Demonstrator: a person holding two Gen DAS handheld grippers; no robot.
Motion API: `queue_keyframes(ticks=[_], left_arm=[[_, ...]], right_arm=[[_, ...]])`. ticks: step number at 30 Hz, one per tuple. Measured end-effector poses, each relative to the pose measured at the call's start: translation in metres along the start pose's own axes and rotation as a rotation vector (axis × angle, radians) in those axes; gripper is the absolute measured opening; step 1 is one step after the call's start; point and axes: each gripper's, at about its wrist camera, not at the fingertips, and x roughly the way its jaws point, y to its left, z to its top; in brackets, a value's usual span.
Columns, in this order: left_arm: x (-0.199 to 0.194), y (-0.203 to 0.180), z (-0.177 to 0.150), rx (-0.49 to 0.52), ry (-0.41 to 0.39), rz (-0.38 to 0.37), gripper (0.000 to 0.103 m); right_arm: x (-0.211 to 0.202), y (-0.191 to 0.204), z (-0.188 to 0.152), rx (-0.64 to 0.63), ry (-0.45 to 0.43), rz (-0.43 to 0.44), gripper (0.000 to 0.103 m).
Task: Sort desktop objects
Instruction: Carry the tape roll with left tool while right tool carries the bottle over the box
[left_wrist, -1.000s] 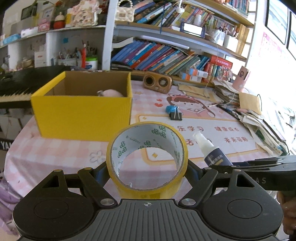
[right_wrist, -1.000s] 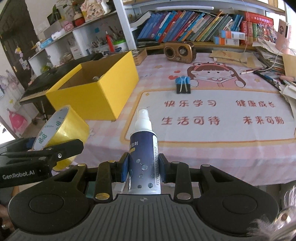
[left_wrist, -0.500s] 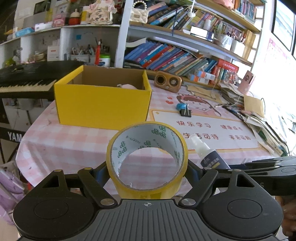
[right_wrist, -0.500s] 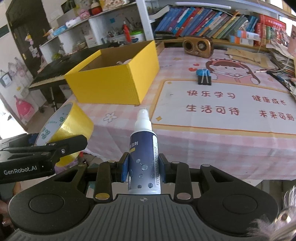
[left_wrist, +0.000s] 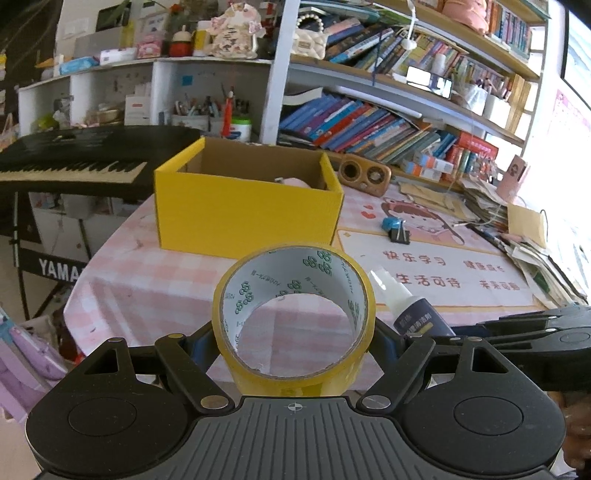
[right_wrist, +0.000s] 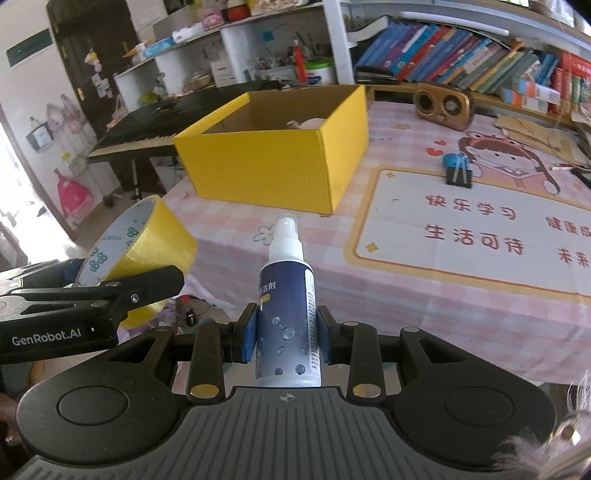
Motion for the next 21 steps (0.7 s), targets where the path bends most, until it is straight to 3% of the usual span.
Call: queue_keyframes(ticks=[15,21], left_arm=[[0.000,0.020,0.005,-0.080,-0.025,0.038,0.082],[0.008,0.024,0.022,-0.081,-0.059,0.047,0.082]], right_arm=[[0.011,0.012,0.014,-0.048,0.012,0.041,0.030],[0.020,0.010,0.031,-0.068,0.000,0.060,0.030]])
